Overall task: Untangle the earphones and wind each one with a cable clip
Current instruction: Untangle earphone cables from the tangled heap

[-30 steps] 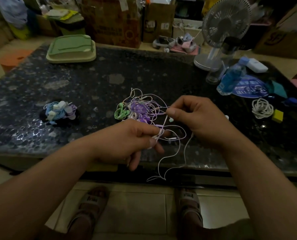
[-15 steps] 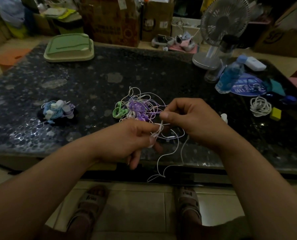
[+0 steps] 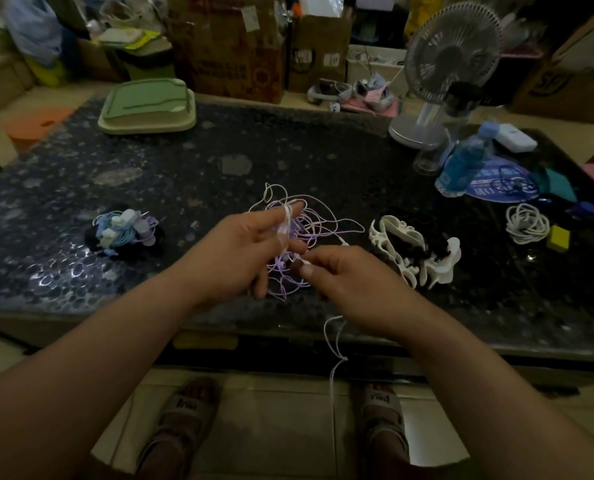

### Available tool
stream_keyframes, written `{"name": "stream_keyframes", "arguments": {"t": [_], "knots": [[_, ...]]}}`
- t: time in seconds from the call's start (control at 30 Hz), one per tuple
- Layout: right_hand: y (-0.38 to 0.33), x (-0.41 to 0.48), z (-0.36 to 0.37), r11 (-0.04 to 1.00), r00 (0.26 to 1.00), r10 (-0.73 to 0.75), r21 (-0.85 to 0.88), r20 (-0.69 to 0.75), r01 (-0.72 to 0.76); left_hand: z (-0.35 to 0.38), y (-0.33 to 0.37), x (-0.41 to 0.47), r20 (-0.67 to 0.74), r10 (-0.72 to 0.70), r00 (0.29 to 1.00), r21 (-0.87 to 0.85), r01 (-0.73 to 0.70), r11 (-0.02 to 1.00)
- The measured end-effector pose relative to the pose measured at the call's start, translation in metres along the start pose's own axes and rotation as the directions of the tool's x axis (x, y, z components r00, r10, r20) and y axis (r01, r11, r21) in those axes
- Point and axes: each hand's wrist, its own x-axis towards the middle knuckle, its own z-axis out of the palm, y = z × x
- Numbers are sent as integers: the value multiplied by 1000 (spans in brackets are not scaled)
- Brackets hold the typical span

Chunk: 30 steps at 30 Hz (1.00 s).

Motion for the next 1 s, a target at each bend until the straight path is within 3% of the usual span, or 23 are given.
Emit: {"name": "stream_keyframes", "arguments": {"t": [0.07, 0.2, 0.33, 0.5, 0.57, 0.73, 0.8, 0.87, 0.93, 1.0], "knots": [[0, 0, -2, 992, 1000, -24, -122, 14, 25, 6, -3, -3, 33, -6, 999, 124, 2, 992], [-2, 3, -4, 976, 993, -74, -199, 90, 90, 15, -8, -6, 82, -2, 997, 188, -13, 982], [-1, 3, -20, 973, 998, -54, -224, 14, 56, 16, -9, -5, 139, -19, 990, 237, -15, 971], [1, -1, -44, 995, 995, -42, 90, -92, 50, 16, -3, -10, 404, -109, 908, 219, 20, 976], [2, 1, -46, 969, 991, -49, 235, -123, 77, 16, 4, -13, 503, -80, 861, 79, 46, 996], [11, 11, -34, 773, 995, 61, 635, -85, 7, 14, 14, -14, 546, 6, 838, -267, 167, 949], [14, 16, -20, 688, 996, 79, 726, -42, -24, 15, 16, -15, 511, 50, 858, -423, 201, 883], [15, 17, -7, 651, 996, 83, 758, -14, -44, 13, 18, -11, 375, 30, 926, -518, 183, 836], [11, 14, 2, 744, 992, 125, 664, -19, -81, 6, 15, -2, 226, -29, 974, -495, 141, 858], [6, 9, 6, 891, 986, 145, 443, -80, -95, -3, 10, 3, 123, -66, 990, -391, 109, 914]]}}
